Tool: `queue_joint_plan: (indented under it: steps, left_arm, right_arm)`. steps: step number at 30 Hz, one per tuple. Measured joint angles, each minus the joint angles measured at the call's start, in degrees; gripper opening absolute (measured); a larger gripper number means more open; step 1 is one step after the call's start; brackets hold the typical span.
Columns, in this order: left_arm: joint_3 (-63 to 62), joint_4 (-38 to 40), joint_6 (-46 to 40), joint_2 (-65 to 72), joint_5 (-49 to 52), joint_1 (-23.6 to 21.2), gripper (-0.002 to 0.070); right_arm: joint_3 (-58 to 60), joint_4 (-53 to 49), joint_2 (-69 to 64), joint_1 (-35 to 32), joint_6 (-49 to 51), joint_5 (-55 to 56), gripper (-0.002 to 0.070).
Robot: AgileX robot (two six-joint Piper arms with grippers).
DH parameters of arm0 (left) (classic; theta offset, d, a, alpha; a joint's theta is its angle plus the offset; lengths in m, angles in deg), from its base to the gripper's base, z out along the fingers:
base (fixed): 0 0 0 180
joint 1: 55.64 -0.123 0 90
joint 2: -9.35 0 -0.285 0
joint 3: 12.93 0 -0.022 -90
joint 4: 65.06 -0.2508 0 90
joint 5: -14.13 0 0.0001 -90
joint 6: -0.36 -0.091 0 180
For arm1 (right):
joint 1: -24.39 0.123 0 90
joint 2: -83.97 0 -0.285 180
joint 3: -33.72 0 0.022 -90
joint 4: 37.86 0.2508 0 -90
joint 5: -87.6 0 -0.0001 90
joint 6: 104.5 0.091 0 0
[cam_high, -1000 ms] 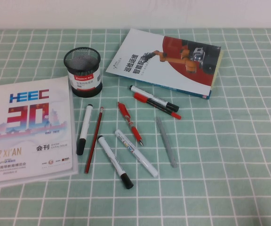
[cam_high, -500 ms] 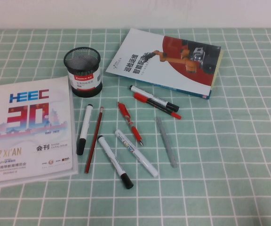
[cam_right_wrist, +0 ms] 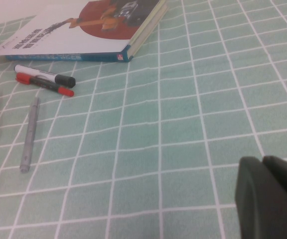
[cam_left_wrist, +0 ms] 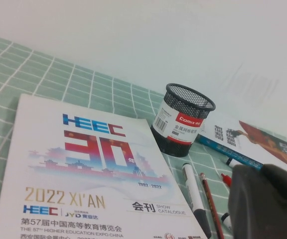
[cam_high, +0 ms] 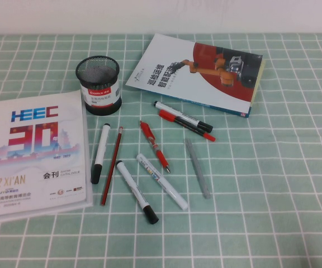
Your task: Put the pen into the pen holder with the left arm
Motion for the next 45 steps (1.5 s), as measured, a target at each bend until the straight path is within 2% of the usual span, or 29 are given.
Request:
queue_joint_plan:
  steps: [5,10,17,24,33,45]
  left_arm:
    - [0.0,0.1,0.6,0.0,0.2,0.0,-0.0003]
    - [-4.1,0.1,0.8,2.9,5.6,0.0,-0.0003]
    - [-19.1,0.1,0.6,21.7,16.1,0.0,-0.0004]
    - [-32.9,0.1,-7.6,40.3,25.7,0.0,-0.0004]
    - [-46.8,4.6,-16.4,59.9,31.9,0.0,-0.0004]
    - [-66.3,6.6,-19.4,84.3,39.7,0.2,-0.0004]
  right_arm:
    - [0.0,0.0,0.0,0.0,0.0,0.0,-0.002]
    - [0.0,0.0,0.0,0.0,0.0,0.0,-0.002]
    - [0.0,0.0,0.0,0.0,0.0,0.0,-0.002]
    - [0.0,0.0,0.0,0.0,0.0,0.0,-0.002]
    - [0.0,0.0,0.0,0.0,0.0,0.0,-0.002]
    - [0.0,0.0,0.0,0.0,0.0,0.0,-0.002]
